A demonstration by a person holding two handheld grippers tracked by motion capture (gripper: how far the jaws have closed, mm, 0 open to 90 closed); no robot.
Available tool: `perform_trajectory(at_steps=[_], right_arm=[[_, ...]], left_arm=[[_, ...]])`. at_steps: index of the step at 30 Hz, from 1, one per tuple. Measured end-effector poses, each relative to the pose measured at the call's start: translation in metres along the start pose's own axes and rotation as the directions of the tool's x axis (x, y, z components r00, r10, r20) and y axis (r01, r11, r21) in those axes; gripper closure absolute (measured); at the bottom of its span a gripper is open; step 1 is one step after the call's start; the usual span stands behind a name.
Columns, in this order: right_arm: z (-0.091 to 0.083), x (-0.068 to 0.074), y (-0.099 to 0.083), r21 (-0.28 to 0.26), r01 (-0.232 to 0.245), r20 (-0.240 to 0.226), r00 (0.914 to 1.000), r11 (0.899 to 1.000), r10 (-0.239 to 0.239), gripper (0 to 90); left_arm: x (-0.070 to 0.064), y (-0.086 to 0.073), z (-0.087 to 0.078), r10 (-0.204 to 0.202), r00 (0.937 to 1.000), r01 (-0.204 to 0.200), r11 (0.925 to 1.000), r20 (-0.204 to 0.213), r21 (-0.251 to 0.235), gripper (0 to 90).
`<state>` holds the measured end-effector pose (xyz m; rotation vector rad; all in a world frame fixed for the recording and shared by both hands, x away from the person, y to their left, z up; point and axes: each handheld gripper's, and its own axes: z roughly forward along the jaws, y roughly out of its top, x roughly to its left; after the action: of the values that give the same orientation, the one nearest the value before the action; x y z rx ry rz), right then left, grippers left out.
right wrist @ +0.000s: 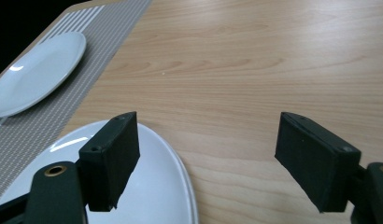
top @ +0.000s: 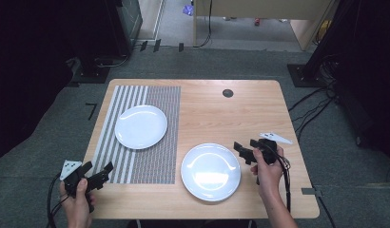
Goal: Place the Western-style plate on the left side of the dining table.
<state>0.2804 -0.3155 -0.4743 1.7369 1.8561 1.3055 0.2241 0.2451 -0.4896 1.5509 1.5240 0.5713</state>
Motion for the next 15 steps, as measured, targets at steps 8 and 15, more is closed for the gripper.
perform_trajectory(at_steps=[8,15], right_arm=[[-0.022,-0.028,-0.009,-0.019,-0.025,0.041,0.9988,0.999,0.026,21.8],[-0.039,-0.055,-0.021,-0.031,-0.054,0.088,0.9945,0.998,0.056,21.8]], left_arm=[[0.010,-0.008,-0.001,0.001,0.9997,0.000,0.9999,-0.025,0.015,14.0],[0.021,-0.013,0.002,0.014,0.9981,-0.012,0.9993,-0.059,0.036,14.0]])
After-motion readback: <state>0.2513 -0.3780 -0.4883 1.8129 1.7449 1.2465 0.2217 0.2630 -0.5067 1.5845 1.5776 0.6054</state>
